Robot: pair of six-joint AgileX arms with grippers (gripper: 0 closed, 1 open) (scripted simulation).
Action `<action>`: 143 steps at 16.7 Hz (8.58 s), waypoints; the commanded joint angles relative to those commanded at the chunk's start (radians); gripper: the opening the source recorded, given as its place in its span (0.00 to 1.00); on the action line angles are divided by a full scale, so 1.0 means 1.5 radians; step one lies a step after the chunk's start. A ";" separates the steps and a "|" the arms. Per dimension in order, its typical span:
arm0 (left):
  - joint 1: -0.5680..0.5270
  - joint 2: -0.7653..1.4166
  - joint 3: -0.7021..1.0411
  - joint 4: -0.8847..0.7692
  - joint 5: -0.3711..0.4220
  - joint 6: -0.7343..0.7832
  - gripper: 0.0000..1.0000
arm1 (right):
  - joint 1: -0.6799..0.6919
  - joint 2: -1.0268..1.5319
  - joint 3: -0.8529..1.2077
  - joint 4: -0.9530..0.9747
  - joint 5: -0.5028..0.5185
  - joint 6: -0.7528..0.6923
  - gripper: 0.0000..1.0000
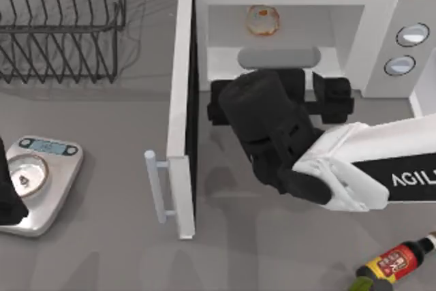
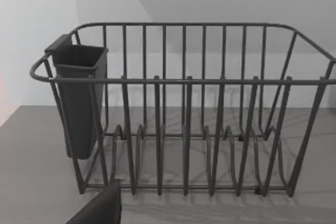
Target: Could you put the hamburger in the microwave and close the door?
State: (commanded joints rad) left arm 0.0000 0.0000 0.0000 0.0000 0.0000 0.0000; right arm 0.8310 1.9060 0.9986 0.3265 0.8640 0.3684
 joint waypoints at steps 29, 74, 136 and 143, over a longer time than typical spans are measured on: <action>0.000 0.000 0.000 0.000 0.000 0.000 1.00 | -0.489 -1.162 -0.595 -0.193 -0.522 -0.245 1.00; 0.060 0.170 -0.017 0.187 0.061 0.003 0.00 | -0.554 -1.271 -0.666 -0.218 -0.576 -0.246 1.00; -0.390 0.769 0.424 -0.238 -0.259 -0.279 0.00 | -0.554 -1.271 -0.666 -0.218 -0.576 -0.246 1.00; -0.389 0.823 0.304 -0.064 -0.257 -0.275 0.00 | -0.554 -1.271 -0.666 -0.218 -0.576 -0.246 1.00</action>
State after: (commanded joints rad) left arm -0.5836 1.2344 0.4559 -0.0963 -0.3855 -0.4131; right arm 0.0000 0.0001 0.0000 0.0001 0.0000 0.0000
